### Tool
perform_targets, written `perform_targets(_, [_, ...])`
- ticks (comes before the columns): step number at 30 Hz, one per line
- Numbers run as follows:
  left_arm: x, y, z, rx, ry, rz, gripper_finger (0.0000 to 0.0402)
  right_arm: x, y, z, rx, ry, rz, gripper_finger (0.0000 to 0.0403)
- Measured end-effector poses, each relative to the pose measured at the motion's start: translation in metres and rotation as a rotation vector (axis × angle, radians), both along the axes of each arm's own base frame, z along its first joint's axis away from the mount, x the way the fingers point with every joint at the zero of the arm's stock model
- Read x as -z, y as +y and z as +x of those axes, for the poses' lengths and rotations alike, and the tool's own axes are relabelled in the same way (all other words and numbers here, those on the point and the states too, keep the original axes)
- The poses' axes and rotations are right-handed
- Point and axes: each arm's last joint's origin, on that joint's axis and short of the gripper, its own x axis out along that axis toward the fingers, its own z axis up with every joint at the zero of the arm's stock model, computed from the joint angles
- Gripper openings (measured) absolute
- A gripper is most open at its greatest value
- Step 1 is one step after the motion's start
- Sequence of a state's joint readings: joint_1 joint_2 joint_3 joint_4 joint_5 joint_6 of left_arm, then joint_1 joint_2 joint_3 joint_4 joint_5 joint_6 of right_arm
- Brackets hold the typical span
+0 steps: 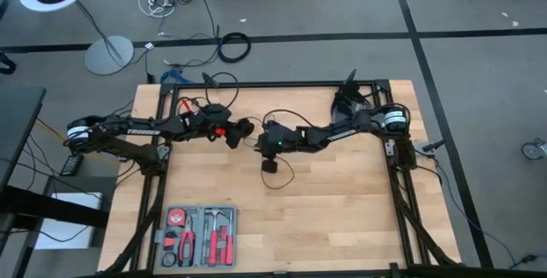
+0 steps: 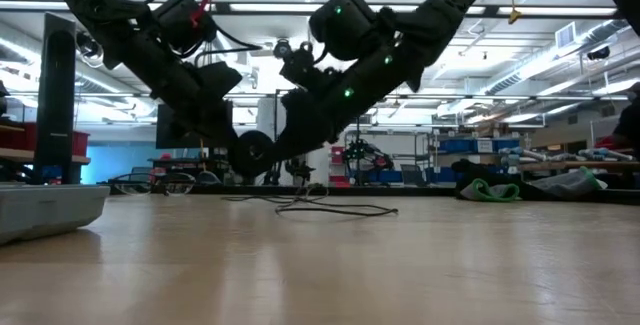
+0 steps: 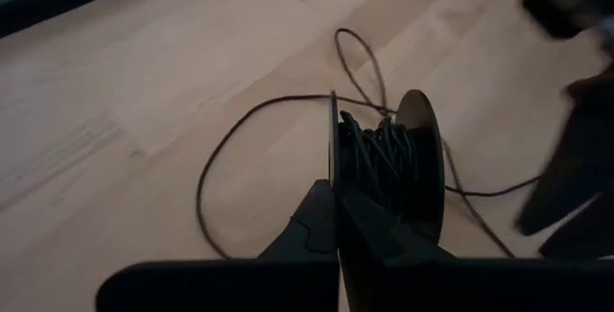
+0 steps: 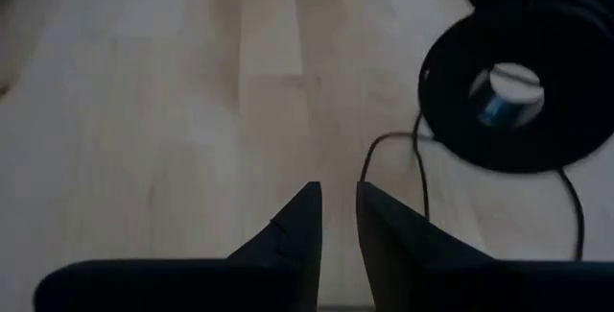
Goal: Coil cords
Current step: Coil the black wire onto the black spool
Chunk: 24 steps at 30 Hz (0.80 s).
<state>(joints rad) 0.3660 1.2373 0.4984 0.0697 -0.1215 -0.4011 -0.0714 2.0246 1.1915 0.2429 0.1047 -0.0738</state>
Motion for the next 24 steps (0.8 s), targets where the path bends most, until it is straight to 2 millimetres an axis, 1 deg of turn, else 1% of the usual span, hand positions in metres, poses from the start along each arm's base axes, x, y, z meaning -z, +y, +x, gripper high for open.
perform_targets(2, [-0.001,0.0,0.001,0.002,-0.017,0.001,0.0,0.009,-0.001,0.003,0.017,-0.008,0.022,0.0074])
perform_targets(6, [-0.003,0.0,0.003,0.02,-0.048,-0.002,0.0,0.036,-0.004,0.006,0.034,0.025,0.03,0.0098])
perform_targets(8, [-0.003,0.0,0.003,0.021,-0.044,-0.005,0.0,0.042,-0.005,0.006,0.048,0.034,0.043,0.0113])
perform_targets(12, [-0.003,0.0,0.002,0.021,-0.039,-0.007,0.0,0.042,-0.008,0.007,0.063,0.021,0.055,0.0139])
perform_targets(16, [-0.003,0.0,0.002,0.021,-0.041,-0.006,0.0,0.041,-0.014,0.007,0.089,0.018,0.046,0.0155])
perform_targets(21, [-0.004,0.0,0.003,0.022,-0.056,-0.001,0.0,0.041,-0.02,0.006,0.109,0.019,0.043,0.0157])
perform_targets(24, [-0.005,0.0,0.004,0.021,-0.067,0.002,0.0,0.043,-0.02,0.005,0.093,0.032,0.055,0.015])
